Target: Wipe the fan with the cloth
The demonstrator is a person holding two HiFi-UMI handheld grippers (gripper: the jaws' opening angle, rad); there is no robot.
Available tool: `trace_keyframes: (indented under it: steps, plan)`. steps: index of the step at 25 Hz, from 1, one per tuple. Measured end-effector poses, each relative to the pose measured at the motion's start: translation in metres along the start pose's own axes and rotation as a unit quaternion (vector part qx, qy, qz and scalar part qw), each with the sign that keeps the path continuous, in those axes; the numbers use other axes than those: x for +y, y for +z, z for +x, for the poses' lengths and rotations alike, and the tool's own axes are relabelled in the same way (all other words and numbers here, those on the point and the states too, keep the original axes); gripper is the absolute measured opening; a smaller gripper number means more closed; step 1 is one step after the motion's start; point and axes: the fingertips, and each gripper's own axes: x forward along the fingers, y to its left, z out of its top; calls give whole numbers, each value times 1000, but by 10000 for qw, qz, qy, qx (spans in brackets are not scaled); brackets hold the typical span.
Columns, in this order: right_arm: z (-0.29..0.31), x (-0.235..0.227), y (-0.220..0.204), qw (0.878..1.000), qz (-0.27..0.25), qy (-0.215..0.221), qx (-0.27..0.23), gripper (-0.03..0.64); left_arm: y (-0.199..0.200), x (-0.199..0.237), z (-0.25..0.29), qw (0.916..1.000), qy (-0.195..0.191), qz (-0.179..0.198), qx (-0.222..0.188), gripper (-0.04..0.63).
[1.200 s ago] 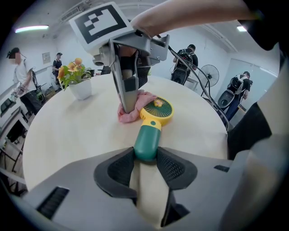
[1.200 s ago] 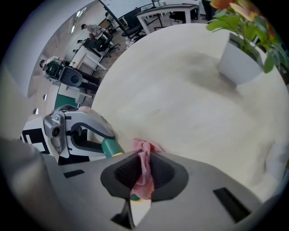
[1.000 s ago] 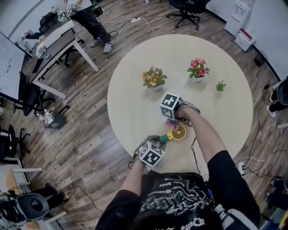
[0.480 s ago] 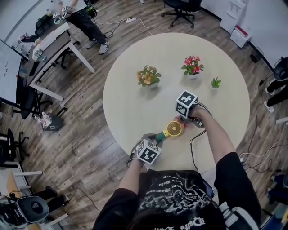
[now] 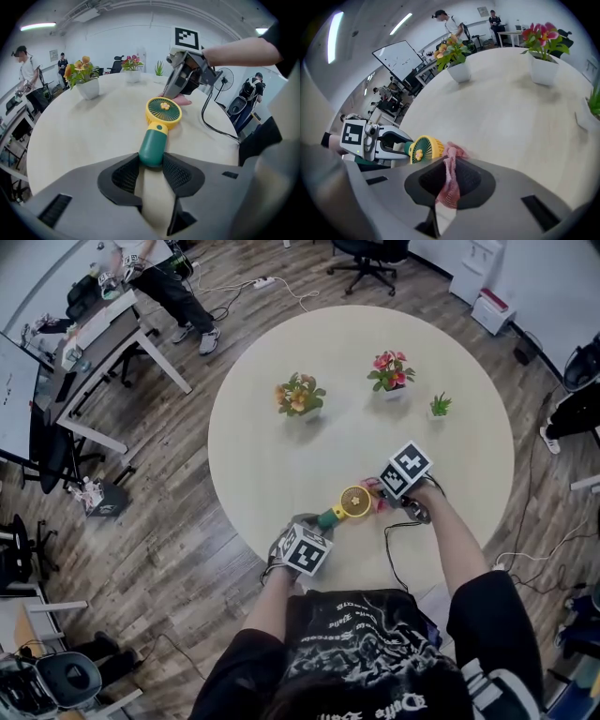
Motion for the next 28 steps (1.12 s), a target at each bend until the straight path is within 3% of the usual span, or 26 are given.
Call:
trace_keyframes:
  steps: [5,12,28]
  plan:
    - [-5,12,-10,9967,-682,-276,-337,48,-1,0,-1,10000,4,65,57,176]
    - [-12,28,-17,9787,-1922,-678,-260,48,-1,-2,0,9999,-27,94,89,176]
    - [10,69,-48,9531,-2965,-551,-249,48,-1,-1,0,9997,-41,188,119,175]
